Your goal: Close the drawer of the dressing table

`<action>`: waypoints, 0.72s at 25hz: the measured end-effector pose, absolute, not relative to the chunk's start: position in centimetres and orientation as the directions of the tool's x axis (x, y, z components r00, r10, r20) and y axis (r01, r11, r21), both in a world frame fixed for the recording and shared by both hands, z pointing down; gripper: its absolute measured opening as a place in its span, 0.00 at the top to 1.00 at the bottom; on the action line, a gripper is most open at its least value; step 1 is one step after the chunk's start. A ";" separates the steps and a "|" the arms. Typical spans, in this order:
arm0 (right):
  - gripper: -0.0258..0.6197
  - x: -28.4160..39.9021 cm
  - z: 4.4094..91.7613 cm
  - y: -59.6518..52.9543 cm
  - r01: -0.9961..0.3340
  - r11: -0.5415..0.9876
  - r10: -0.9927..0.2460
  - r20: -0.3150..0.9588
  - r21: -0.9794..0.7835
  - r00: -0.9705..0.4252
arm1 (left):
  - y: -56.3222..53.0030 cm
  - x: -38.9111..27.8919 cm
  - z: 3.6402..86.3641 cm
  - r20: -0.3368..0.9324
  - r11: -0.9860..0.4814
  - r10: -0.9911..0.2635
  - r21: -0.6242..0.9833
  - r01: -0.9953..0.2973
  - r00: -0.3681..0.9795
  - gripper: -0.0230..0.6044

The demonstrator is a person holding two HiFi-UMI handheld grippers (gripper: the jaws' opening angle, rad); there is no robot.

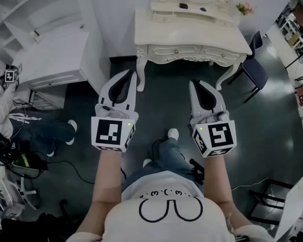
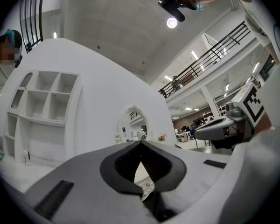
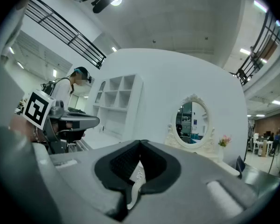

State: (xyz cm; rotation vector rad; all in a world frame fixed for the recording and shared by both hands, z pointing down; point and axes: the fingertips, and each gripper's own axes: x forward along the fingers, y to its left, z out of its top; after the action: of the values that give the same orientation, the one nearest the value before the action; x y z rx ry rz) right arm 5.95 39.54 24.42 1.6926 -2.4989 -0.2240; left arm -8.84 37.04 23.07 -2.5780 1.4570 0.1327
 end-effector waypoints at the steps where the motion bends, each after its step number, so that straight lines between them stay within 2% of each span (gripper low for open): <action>1: 0.96 6.1 24.5 39.7 -0.913 0.364 -0.930 0.013 0.186 -0.368 | 37.2 -8.7 23.1 -0.163 -0.506 -0.840 -0.110 -0.855 0.518 0.97; 9: 0.96 8.1 25.6 38.5 -0.906 0.378 -0.925 0.032 0.188 -0.379 | 35.4 -6.7 24.1 -0.154 -0.511 -0.842 -0.077 -0.856 0.516 0.97; 18: 0.96 10.1 26.9 30.2 -0.887 0.437 -0.898 0.021 0.148 -0.439 | 27.1 -4.3 25.8 -0.127 -0.483 -0.864 -0.072 -0.873 0.488 0.97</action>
State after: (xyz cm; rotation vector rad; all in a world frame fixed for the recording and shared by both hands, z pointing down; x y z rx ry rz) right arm 10.08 30.15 26.91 1.6072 -2.5799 -0.1753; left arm -4.32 27.11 25.75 -2.5985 1.5244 0.1097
